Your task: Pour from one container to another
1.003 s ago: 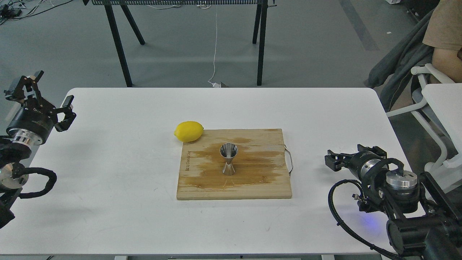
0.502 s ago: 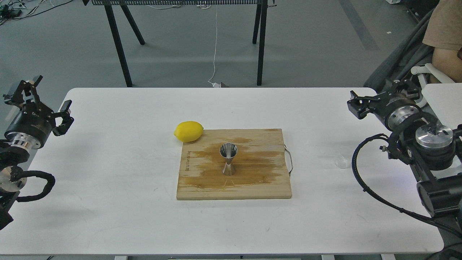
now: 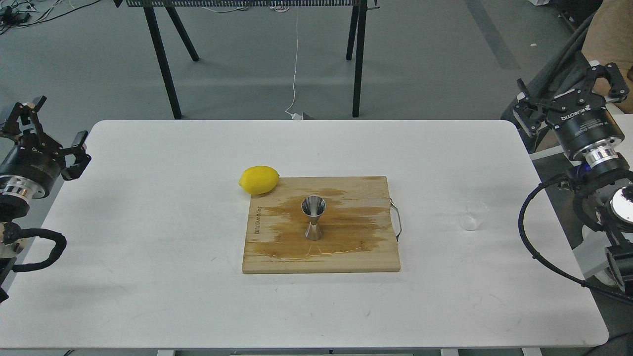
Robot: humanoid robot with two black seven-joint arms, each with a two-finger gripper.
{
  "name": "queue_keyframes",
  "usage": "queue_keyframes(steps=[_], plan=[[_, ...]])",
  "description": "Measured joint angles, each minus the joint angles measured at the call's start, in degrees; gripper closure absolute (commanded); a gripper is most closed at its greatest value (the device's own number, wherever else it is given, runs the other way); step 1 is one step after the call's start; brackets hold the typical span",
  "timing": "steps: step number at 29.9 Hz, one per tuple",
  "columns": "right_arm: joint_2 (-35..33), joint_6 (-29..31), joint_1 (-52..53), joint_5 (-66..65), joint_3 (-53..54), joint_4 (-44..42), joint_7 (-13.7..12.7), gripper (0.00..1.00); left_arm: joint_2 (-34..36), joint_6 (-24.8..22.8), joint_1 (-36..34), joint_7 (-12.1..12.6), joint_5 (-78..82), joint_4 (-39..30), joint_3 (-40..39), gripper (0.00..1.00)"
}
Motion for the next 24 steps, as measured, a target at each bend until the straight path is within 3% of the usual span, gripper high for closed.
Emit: queue_keyframes(steps=[24], plan=[[2.83, 0.04, -3.03, 0.49, 1.73, -0.19, 0.74, 0.01, -1.10, 0.00, -1.39, 0.00, -0.12, 0.01, -0.04, 0.01]])
